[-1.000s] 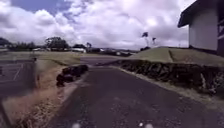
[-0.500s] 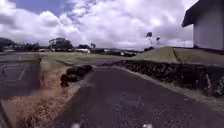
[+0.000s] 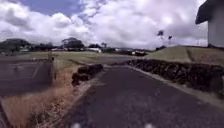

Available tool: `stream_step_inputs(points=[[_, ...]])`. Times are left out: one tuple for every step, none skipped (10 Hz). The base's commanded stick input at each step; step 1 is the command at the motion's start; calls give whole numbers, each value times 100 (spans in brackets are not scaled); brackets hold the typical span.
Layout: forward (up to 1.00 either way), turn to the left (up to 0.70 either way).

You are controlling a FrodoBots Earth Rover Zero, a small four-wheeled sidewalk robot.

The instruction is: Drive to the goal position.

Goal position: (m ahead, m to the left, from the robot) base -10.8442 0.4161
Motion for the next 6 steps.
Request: stream_step_inputs(points=[[0,70],[0,70],[0,70],[0,70],[0,70],[0,70]])
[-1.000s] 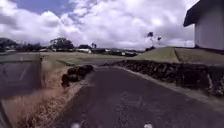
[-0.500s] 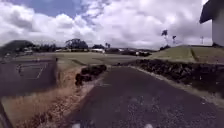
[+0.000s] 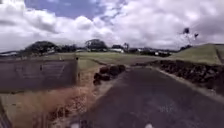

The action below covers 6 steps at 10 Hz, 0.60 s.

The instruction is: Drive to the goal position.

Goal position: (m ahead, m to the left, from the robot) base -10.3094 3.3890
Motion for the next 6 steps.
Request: stream_step_inputs(points=[[0,70],[0,70],[0,70],[0,70],[0,70],[0,70]])
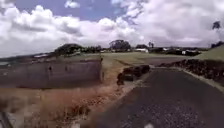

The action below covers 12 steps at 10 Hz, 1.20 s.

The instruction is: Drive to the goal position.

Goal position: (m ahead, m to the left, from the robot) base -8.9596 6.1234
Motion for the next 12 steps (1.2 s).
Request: stream_step_inputs(points=[[0,70],[0,70],[0,70],[0,70],[0,70],[0,70],[0,70],[0,70],[0,70],[0,70],[0,70],[0,70]])
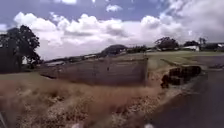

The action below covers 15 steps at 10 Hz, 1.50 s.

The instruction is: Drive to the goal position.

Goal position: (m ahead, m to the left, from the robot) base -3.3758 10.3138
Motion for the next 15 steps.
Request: stream_step_inputs(points=[[0,70],[0,70],[0,70],[0,70],[0,70],[0,70],[0,70],[0,70],[0,70],[0,70],[0,70],[0,70],[0,70],[0,70],[0,70]])
